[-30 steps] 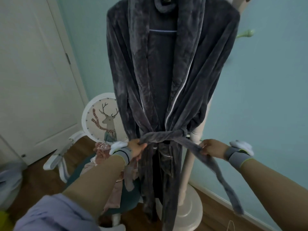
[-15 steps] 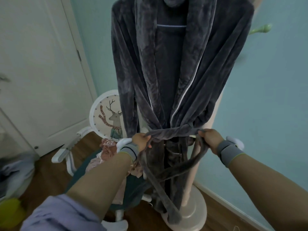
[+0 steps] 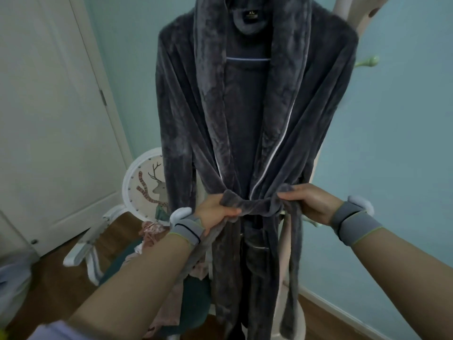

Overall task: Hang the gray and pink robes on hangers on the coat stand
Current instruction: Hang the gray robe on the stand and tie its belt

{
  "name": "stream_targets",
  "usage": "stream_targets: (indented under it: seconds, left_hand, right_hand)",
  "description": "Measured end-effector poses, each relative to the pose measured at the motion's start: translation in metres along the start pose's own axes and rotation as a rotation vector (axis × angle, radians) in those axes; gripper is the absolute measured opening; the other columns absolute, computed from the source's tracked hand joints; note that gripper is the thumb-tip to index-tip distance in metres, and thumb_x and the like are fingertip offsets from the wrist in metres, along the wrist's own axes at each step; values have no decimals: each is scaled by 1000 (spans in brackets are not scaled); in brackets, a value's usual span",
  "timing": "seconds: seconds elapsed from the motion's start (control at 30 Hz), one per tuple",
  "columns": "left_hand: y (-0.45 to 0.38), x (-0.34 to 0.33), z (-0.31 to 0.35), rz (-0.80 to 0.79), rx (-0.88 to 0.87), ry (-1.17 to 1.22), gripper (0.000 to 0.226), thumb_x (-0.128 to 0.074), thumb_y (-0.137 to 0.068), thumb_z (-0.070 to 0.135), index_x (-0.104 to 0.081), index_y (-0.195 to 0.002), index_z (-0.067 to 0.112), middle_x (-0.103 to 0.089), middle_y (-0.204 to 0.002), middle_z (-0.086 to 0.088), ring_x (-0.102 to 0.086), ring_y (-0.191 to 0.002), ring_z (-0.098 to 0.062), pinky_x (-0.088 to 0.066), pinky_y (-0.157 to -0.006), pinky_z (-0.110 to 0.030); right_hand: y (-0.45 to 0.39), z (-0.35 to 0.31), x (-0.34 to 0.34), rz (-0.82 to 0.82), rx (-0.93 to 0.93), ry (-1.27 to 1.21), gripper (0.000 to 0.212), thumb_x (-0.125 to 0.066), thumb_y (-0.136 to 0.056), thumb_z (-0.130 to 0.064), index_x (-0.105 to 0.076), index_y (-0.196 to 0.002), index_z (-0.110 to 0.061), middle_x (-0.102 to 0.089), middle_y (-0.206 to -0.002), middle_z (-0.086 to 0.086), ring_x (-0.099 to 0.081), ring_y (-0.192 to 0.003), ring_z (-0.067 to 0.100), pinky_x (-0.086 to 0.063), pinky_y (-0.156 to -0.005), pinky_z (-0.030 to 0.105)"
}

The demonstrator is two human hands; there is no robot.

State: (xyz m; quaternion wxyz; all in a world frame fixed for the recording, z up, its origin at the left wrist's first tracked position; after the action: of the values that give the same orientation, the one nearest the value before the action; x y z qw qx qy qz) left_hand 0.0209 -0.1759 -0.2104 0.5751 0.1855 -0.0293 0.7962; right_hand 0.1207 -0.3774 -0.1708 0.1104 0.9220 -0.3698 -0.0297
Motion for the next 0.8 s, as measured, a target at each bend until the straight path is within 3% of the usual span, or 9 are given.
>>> stream_targets:
  seconds: [0.07,0.13,0.2,0.33,0.43,0.53,0.63,0.73,0.8]
  left_hand:
    - [1,3,17,30,-74,174,7,-68,-80,5,-68,-80,12,-69,-80,-12,-66,-76,-22,-56,-75,-32]
    - [0,11,31,96,-144,291,15,-66,-80,-1,-65,-72,12,-66,-72,-5,-65,-67,-13,-56,-61,-21]
    - [1,15,45,88,-201,379,18,-64,-82,-2,-66,-73,14,-66,-69,0,-65,-62,-7,-53,-53,-14]
    - [4,3,64,-47,-287,556,23,-59,-85,-1,-67,-94,19,-70,-83,5,-68,-74,-4,-57,-67,-16]
    - [6,0,70,48,-372,579,27,-59,-84,-4,-61,-101,18,-66,-93,2,-63,-89,-10,-52,-76,-20]
    - [4,5,77,202,-407,561,26,-59,-86,1,-60,-98,24,-66,-95,4,-62,-91,-11,-51,-74,-19]
    - [5,2,83,197,-349,632,24,-61,-87,12,-58,-109,22,-65,-111,-4,-62,-94,-14,-53,-75,-23]
    - [7,-5,80,190,-334,622,65,-70,-80,18,-39,-137,26,-53,-135,-2,-56,-113,-16,-51,-95,-34]
    - [10,-7,76,230,-338,533,89,-74,-77,17,-21,-146,34,-42,-145,1,-46,-128,-19,-44,-106,-41]
  right_hand:
    - [6,-16,-6,-28,74,-117,12,-57,-86,-8,-69,-83,-6,-72,-71,6,-70,-65,16,-56,-56,24]
    - [11,-32,-5,7,162,-252,12,-54,-88,-9,-65,-85,-7,-71,-68,5,-69,-63,15,-56,-57,24]
    - [18,-45,-1,89,223,-189,15,-52,-91,-14,-66,-86,-10,-71,-72,3,-68,-68,15,-55,-62,23]
    - [23,-49,-10,68,251,-129,21,-48,-95,-22,-64,-108,-17,-70,-93,2,-68,-81,12,-53,-71,23]
    - [28,-52,-19,-5,311,-274,27,-45,-96,-16,-58,-119,-22,-69,-102,1,-67,-92,13,-56,-78,25]
    - [34,-58,-21,10,358,-291,33,-44,-96,-13,-52,-127,-20,-64,-112,3,-63,-99,15,-53,-84,25]
    - [38,-64,-27,35,360,-182,31,-41,-98,-17,-50,-127,-21,-62,-114,-1,-61,-100,9,-53,-75,18]
    - [38,-63,-32,35,364,-172,25,-38,-99,-20,-53,-118,-26,-63,-109,-6,-62,-97,4,-54,-74,15]
    - [38,-60,-34,25,364,-206,25,-37,-99,-21,-54,-116,-30,-63,-110,-7,-61,-100,5,-52,-79,20]
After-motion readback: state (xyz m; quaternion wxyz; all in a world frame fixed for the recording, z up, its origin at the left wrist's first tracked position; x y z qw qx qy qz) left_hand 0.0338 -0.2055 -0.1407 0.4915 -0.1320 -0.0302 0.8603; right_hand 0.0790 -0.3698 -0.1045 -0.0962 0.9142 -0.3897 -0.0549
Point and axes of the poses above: each hand's wrist, its own y-axis away from the middle knuckle, its own x-axis out of the back of the hand, z = x × y, the point moved 3 cm from there along -y, towards the middle knuckle
